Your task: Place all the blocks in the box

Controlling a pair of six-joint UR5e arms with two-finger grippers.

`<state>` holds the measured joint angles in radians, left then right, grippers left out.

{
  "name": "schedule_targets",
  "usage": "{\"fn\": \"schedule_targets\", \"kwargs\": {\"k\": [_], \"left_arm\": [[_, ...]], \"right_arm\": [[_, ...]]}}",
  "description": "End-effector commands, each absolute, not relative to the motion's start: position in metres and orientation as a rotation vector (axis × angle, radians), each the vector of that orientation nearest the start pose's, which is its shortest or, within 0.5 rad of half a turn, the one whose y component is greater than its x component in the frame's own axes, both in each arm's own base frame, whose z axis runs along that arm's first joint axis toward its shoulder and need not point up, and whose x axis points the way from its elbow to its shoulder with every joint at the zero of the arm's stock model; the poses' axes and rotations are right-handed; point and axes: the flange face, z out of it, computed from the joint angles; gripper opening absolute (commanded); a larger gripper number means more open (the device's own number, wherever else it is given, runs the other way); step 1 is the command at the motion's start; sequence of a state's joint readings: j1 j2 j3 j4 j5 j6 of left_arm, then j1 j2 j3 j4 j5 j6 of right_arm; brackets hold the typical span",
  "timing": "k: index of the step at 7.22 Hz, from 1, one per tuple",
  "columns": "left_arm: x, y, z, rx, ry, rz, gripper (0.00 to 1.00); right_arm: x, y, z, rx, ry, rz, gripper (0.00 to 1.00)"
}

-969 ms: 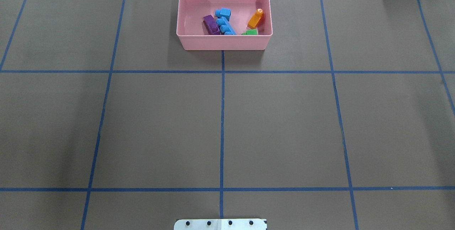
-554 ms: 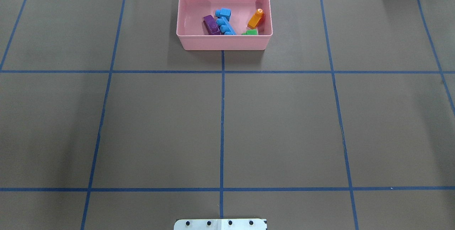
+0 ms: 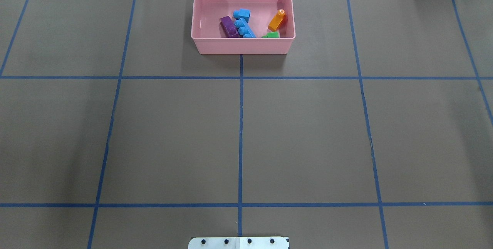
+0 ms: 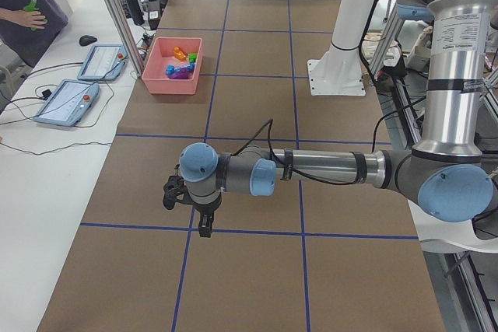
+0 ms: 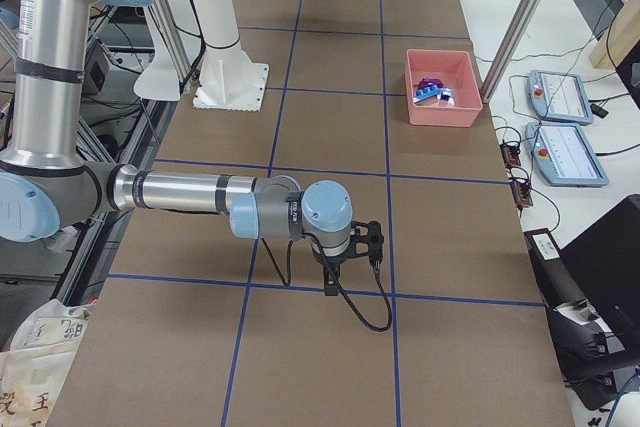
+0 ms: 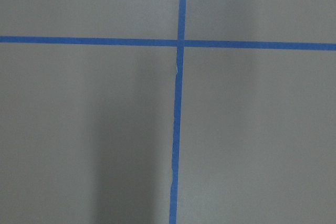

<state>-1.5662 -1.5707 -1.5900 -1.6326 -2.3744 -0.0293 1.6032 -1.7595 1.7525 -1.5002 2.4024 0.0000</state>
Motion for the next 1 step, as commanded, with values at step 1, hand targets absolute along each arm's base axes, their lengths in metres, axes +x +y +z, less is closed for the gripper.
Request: {"fn": "schedule_targets", "kwargs": {"k": [1], "left_arm": [[-0.0594,-0.4973,0.6413,0.062,0.803,0.009,1.00]], "right_arm": [[0.0729,-0.4148,0.6428,0.074,-0.833,0.003,1.00]]}}
